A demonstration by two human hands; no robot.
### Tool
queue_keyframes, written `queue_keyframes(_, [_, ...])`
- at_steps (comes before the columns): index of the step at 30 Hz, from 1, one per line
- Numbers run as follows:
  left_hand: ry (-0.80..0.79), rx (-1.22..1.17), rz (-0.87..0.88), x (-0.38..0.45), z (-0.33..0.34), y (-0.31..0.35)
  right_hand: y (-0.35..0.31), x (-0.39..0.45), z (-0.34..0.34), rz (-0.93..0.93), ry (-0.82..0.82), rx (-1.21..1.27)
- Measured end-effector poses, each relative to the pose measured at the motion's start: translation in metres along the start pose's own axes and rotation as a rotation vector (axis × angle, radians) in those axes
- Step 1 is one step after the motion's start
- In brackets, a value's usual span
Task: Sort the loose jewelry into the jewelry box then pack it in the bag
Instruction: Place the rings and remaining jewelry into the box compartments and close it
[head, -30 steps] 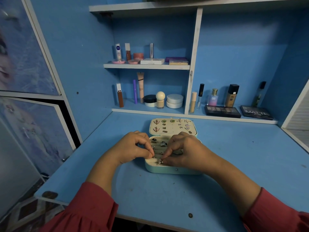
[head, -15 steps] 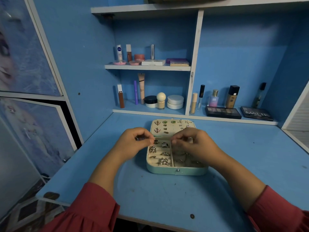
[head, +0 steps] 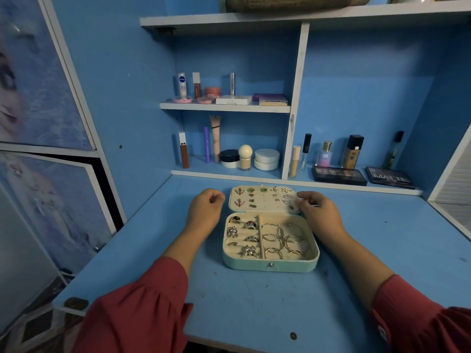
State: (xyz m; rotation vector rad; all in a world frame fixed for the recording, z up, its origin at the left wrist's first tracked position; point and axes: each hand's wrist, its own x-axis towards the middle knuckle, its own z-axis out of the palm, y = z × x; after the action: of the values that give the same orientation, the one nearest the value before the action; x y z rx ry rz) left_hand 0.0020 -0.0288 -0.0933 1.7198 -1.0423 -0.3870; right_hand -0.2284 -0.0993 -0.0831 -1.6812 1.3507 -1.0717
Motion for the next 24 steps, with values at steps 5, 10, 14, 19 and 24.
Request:
queue_keyframes(5, [-0.079, 0.187, 0.022, 0.007, 0.005, 0.000, 0.004, 0.006, 0.001, 0.022, -0.016, -0.037])
queue_keyframes(10, [-0.090, 0.236, 0.035, 0.015, 0.009, -0.003, 0.004, 0.007, 0.003, 0.042, -0.011, -0.033])
queue_keyframes(14, [-0.079, 0.352, 0.032, 0.027, 0.016, -0.001, 0.005, 0.007, 0.004, 0.055, -0.007, -0.012])
queue_keyframes(19, [-0.129, 0.393, -0.020, 0.037, 0.025, 0.002, 0.006, 0.010, 0.004, 0.058, -0.002, -0.010])
queue_keyframes(24, [-0.128, 0.223, -0.072, 0.042, 0.027, 0.001, 0.006, 0.011, 0.004, 0.049, -0.001, -0.002])
